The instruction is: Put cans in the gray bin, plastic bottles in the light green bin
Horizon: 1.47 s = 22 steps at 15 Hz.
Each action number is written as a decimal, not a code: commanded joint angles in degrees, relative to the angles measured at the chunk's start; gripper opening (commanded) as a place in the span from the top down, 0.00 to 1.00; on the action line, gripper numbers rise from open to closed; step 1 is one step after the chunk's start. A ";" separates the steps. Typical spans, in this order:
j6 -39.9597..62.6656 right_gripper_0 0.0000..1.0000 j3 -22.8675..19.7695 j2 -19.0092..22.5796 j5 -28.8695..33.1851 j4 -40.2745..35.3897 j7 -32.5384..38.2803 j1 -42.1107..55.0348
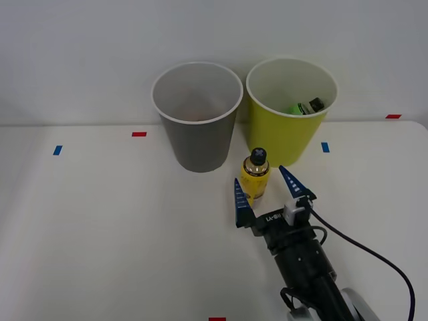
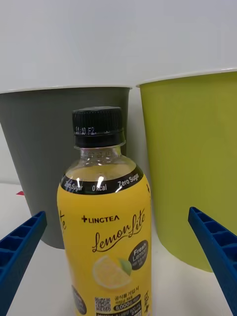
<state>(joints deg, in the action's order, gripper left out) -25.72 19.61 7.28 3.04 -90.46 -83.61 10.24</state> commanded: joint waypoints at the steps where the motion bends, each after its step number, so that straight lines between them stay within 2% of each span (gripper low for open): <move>1: 2.61 0.00 -0.18 0.19 -0.05 -0.06 -0.24 -1.54; 18: 7.44 0.00 0.52 0.02 -0.05 0.02 -1.12 -4.53; 19: 7.44 0.09 0.52 0.11 0.21 -0.06 -1.56 -4.53; 20: 7.44 0.25 0.52 0.19 0.47 0.02 -1.82 -4.62; 21: 7.44 0.50 0.43 0.55 0.65 0.02 -2.08 -4.62; 22: 7.44 0.91 0.43 0.90 0.74 0.02 -2.17 -4.62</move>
<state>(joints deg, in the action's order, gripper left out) -18.27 20.07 7.80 3.61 -90.45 -85.60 5.64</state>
